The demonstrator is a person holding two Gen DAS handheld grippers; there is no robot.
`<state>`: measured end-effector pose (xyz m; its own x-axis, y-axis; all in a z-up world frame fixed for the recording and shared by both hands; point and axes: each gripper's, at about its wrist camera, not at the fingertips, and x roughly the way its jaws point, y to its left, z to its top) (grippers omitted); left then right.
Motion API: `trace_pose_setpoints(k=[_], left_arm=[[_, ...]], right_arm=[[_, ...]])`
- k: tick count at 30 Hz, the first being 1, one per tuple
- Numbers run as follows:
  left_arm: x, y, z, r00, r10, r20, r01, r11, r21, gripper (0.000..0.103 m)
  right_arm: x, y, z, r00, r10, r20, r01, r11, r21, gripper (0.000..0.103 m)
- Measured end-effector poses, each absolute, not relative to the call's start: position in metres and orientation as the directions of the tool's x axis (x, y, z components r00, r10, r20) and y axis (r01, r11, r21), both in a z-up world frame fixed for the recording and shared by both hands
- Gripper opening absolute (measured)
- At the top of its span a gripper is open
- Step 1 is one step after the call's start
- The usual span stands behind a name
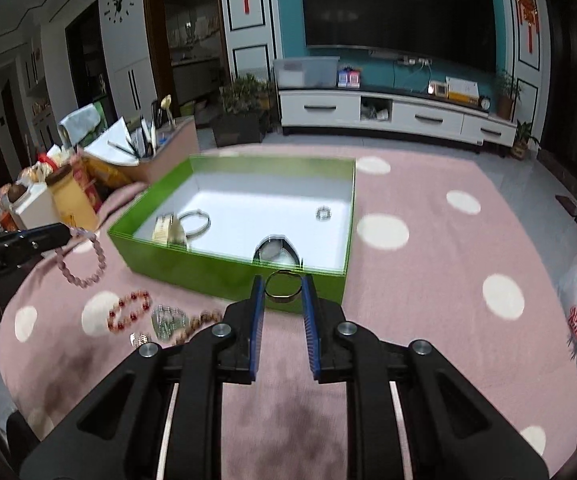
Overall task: Organize jewelry
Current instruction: 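Carry the pink bracelet and dark ring into the green box and open both grippers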
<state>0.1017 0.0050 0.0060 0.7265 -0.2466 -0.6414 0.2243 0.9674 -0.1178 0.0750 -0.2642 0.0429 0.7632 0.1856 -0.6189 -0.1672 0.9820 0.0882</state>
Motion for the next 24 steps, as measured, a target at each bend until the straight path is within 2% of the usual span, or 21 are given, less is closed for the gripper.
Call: trace_pose_setpoints(k=[11, 24], left_arm=[[0.162, -0.027, 0.032, 0.730, -0.243, -0.639, 0.239, 0.966, -0.095, 0.007], [0.241, -0.052, 0.022, 0.701, -0.191, -0.687, 0.180, 0.980, -0.089, 0.007]], right_arm=[[0.120, -0.257, 0.072, 0.817, 0.200, -0.541, -0.175, 0.980, 0.098, 0.019], [0.182, -0.247, 0.052, 0.788, 0.193, -0.585, -0.151, 0.981, 0.120, 0.019]])
